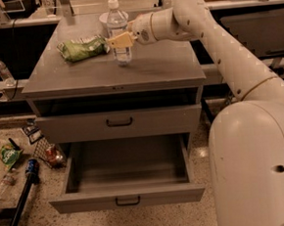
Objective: Place blue plastic bottle into middle drawer
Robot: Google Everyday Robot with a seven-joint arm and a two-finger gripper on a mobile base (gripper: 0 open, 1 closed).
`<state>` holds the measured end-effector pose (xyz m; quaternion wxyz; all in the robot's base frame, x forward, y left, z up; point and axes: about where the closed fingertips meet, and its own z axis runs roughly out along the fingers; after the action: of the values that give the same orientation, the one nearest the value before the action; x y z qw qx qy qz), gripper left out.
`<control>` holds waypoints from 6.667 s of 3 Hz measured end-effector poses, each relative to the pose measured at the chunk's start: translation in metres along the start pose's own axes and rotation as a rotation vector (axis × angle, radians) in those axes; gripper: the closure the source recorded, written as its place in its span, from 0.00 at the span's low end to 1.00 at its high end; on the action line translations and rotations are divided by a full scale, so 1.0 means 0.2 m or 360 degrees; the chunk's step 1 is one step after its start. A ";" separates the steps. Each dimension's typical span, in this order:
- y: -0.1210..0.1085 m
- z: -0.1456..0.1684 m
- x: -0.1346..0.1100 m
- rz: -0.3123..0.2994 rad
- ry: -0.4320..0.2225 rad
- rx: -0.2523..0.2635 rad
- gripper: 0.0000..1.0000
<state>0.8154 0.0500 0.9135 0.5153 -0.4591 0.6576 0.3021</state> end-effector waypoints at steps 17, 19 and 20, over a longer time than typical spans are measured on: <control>1.21 0.18 1.93 0.0063 -0.0300 -0.0438 1.00; 1.17 0.30 2.15 -0.0091 -0.0268 -0.0453 0.52; 1.16 0.34 2.22 -0.0101 -0.0203 -0.0447 0.28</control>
Offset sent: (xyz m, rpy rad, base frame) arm -0.2042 -0.0991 0.0348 0.0596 0.0311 0.0795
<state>0.6089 0.0711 0.4516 0.4961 -0.5270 0.5600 0.4033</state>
